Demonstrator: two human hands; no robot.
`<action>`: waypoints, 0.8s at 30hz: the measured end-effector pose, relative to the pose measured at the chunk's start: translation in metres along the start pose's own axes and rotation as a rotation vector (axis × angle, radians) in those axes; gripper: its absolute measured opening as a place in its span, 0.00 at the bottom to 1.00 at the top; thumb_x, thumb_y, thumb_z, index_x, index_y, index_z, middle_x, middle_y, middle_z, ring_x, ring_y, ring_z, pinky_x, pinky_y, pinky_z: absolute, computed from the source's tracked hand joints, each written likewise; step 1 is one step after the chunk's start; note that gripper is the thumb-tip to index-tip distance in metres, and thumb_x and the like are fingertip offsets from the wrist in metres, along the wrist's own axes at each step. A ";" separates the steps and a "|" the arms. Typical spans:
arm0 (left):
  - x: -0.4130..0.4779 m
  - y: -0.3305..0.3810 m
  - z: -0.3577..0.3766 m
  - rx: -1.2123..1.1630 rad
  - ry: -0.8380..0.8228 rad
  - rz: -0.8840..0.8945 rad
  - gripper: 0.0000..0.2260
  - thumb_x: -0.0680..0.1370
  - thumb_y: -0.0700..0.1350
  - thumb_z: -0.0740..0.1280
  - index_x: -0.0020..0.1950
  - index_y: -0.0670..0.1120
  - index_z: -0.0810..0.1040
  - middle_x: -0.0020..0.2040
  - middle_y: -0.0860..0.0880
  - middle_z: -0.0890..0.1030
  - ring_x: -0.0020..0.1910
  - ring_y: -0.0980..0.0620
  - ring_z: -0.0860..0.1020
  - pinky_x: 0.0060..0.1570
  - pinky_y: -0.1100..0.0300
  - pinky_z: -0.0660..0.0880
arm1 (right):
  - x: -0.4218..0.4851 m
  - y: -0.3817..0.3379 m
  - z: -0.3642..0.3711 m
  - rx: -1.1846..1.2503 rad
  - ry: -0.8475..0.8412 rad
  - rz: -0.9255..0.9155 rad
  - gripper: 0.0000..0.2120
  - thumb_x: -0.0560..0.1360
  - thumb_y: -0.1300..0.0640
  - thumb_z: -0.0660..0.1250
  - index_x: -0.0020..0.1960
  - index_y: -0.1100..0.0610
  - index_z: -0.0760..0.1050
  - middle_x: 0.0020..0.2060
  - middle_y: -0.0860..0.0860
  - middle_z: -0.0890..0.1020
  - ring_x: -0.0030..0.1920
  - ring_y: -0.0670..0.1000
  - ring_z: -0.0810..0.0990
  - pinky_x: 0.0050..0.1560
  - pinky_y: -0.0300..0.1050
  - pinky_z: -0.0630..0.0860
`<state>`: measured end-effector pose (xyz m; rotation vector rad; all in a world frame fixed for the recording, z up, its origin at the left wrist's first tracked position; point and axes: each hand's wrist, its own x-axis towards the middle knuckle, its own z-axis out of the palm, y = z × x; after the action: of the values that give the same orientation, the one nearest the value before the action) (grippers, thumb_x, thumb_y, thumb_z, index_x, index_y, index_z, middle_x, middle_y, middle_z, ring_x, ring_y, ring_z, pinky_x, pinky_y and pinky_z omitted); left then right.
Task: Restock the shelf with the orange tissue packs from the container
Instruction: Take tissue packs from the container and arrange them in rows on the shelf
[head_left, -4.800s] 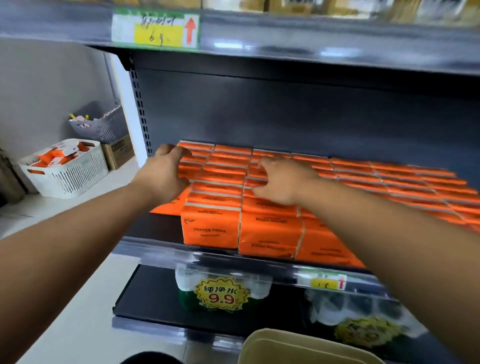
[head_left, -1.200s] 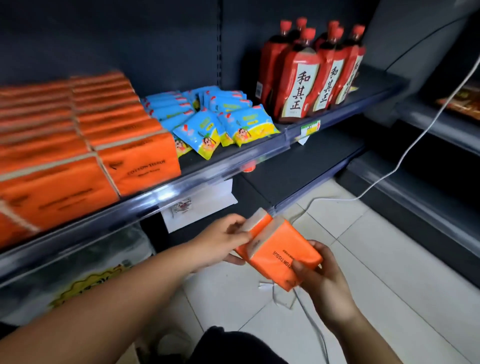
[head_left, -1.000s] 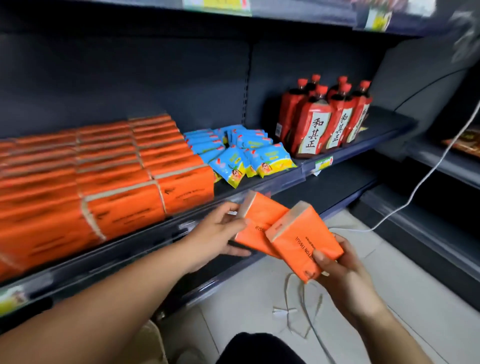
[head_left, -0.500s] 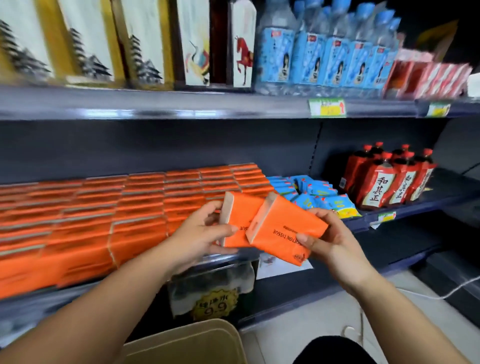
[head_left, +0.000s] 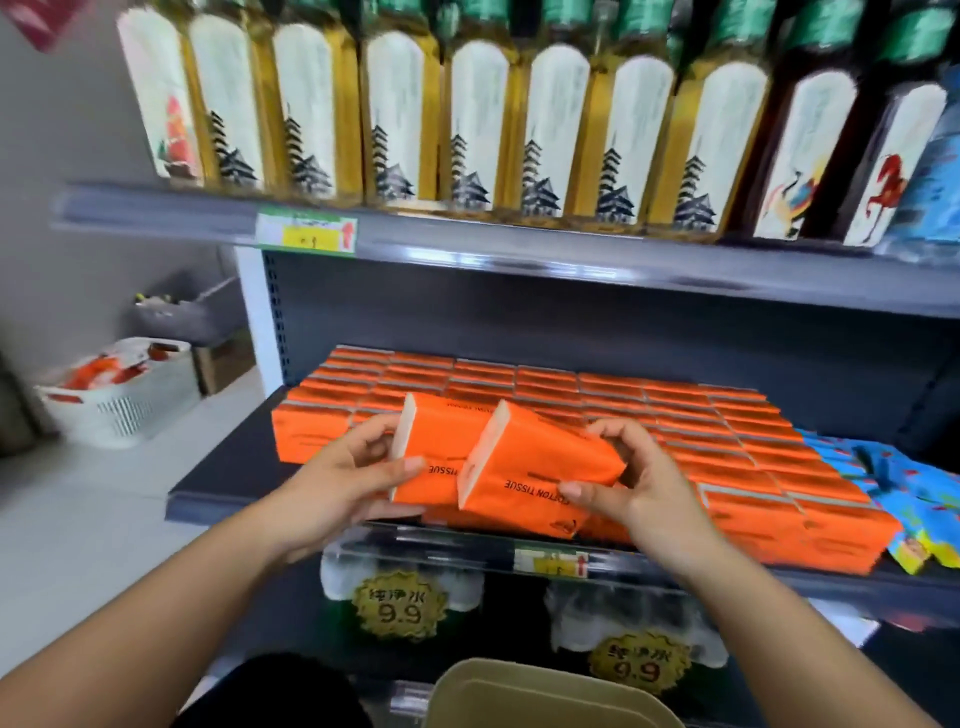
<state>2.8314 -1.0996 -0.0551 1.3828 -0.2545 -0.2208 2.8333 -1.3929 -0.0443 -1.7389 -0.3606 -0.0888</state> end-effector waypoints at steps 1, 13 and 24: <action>-0.008 0.001 -0.017 0.000 0.020 0.008 0.38 0.60 0.51 0.82 0.67 0.47 0.73 0.64 0.42 0.78 0.60 0.39 0.79 0.51 0.49 0.80 | 0.007 -0.003 0.017 -0.015 -0.034 -0.006 0.22 0.66 0.71 0.75 0.53 0.55 0.71 0.44 0.51 0.78 0.37 0.39 0.79 0.36 0.34 0.76; -0.058 -0.011 -0.157 -0.018 0.340 0.091 0.35 0.55 0.54 0.84 0.59 0.53 0.77 0.55 0.44 0.83 0.52 0.45 0.83 0.48 0.51 0.82 | 0.081 0.004 0.179 -0.213 -0.192 -0.099 0.23 0.66 0.61 0.79 0.47 0.44 0.68 0.46 0.49 0.78 0.46 0.49 0.77 0.50 0.50 0.77; -0.051 -0.034 -0.237 0.090 0.496 0.061 0.21 0.68 0.51 0.77 0.58 0.53 0.77 0.48 0.48 0.85 0.49 0.51 0.83 0.55 0.54 0.72 | 0.129 0.002 0.261 -0.450 -0.274 -0.168 0.22 0.69 0.56 0.77 0.55 0.52 0.67 0.49 0.49 0.76 0.47 0.51 0.76 0.45 0.45 0.73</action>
<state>2.8555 -0.8683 -0.1306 1.4702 0.1077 0.1877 2.9194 -1.1157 -0.0656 -2.1694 -0.7322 -0.0550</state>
